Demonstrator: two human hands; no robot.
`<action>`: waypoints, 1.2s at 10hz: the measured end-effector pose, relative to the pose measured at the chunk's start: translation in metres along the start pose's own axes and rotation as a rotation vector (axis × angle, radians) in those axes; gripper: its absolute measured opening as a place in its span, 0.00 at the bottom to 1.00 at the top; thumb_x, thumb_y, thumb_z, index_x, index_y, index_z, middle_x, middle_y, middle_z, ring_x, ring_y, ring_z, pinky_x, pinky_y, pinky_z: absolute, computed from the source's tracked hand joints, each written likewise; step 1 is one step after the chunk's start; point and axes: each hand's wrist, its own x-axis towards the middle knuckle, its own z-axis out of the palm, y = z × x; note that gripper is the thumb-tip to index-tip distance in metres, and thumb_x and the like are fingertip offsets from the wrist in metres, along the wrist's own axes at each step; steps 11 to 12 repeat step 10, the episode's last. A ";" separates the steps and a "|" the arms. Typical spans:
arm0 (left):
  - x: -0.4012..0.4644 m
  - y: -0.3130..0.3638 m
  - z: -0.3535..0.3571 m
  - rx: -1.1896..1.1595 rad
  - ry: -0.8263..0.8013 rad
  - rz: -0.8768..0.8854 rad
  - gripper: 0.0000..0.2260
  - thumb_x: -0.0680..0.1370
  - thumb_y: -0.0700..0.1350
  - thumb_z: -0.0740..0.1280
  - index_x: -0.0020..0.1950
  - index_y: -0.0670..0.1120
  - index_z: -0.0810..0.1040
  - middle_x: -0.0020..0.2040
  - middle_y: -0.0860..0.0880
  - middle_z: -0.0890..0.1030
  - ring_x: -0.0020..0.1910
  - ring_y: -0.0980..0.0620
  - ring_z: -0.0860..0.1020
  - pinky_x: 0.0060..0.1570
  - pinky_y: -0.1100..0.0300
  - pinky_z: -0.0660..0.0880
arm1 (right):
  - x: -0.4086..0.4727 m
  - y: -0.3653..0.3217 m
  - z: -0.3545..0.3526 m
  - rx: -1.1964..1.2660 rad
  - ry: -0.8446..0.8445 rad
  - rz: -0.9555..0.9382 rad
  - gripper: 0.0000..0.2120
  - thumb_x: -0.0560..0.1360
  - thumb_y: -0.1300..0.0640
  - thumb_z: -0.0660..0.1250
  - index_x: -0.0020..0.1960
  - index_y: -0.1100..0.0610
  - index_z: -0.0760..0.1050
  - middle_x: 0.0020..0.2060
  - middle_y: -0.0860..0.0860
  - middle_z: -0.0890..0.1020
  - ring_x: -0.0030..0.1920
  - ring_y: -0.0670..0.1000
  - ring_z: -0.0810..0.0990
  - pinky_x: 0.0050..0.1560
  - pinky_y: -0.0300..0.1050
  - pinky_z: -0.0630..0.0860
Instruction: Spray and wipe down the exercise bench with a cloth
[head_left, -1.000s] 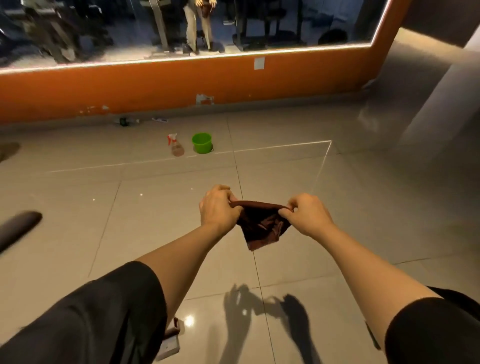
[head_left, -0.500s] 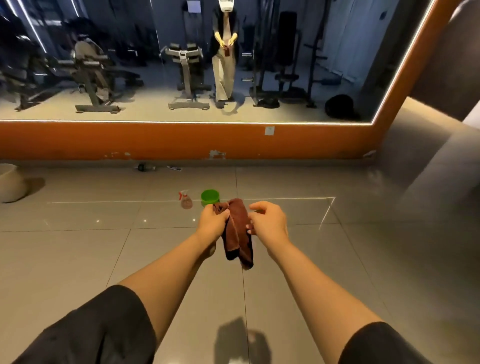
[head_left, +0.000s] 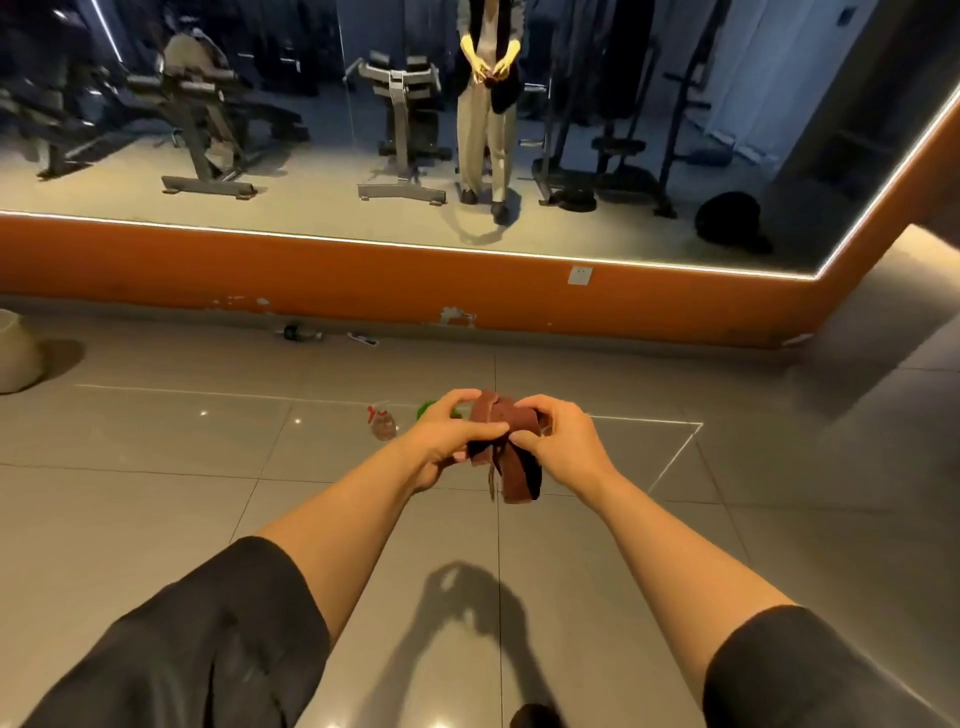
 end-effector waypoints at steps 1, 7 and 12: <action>0.046 -0.001 -0.002 0.233 0.025 0.113 0.37 0.67 0.32 0.77 0.72 0.51 0.68 0.65 0.45 0.70 0.62 0.44 0.74 0.57 0.50 0.76 | 0.065 0.026 0.002 -0.015 -0.116 0.037 0.06 0.73 0.56 0.73 0.50 0.53 0.81 0.49 0.54 0.79 0.48 0.53 0.78 0.52 0.45 0.74; 0.401 -0.047 -0.097 -0.051 0.312 -0.250 0.15 0.72 0.35 0.74 0.52 0.47 0.73 0.54 0.38 0.79 0.50 0.42 0.81 0.43 0.54 0.82 | 0.398 0.129 0.148 0.313 -0.223 0.544 0.13 0.76 0.61 0.70 0.59 0.57 0.73 0.50 0.57 0.80 0.46 0.56 0.81 0.44 0.47 0.81; 0.577 -0.083 -0.152 0.040 0.419 -0.407 0.24 0.75 0.34 0.69 0.69 0.39 0.65 0.62 0.35 0.74 0.56 0.38 0.78 0.51 0.51 0.79 | 0.548 0.201 0.243 0.197 -0.145 0.677 0.19 0.76 0.53 0.70 0.63 0.62 0.76 0.51 0.58 0.81 0.53 0.58 0.80 0.57 0.51 0.77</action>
